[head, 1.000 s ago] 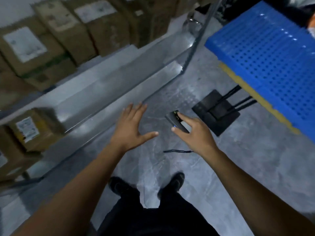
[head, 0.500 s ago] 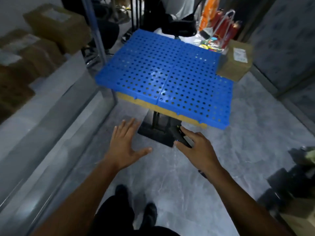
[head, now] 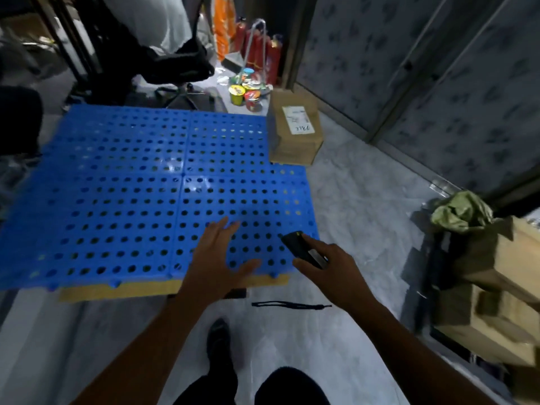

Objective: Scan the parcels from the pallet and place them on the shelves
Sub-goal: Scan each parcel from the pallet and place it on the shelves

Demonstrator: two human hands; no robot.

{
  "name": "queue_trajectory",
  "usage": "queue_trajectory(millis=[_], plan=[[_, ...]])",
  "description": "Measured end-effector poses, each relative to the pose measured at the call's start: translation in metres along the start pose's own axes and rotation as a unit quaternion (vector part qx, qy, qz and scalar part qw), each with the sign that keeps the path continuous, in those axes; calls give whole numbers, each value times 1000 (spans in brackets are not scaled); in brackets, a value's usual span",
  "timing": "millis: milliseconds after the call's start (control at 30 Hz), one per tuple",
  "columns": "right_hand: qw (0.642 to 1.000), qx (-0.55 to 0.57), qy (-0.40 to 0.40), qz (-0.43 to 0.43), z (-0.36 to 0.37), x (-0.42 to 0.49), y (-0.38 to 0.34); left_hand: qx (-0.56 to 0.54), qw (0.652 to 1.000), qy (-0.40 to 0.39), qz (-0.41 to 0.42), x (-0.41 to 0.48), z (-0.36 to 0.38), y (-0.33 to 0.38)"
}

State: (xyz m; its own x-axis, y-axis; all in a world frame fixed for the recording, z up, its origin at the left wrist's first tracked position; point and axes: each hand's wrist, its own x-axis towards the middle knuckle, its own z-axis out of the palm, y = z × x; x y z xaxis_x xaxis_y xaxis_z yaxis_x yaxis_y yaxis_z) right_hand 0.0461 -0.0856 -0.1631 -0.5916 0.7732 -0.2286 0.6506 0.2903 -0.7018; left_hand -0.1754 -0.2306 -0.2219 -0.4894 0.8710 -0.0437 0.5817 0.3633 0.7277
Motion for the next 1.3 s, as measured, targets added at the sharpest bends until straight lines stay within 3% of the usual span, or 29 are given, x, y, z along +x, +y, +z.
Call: queue_trajectory(millis=[167,367,733,933,1167,1300], plan=[[999,8,38,16,-36,59,-5,-19,999,-47,1,86,-2,20],[999,-14,49,0,-75,137,1,-49,998,-44,-15,178,8,37],[980,-171,-77,-68,-173,324,15,-55,996,49,-41,338,63,56],[944,-286,-146,-76,-202,385,-12,-82,994,48,-53,370,83,53],[920,-356,-157,-50,-206,393,-20,-151,985,78,-8,379,98,43],[920,-361,-150,-30,-207,379,-20,-100,990,102,7,378,98,40]])
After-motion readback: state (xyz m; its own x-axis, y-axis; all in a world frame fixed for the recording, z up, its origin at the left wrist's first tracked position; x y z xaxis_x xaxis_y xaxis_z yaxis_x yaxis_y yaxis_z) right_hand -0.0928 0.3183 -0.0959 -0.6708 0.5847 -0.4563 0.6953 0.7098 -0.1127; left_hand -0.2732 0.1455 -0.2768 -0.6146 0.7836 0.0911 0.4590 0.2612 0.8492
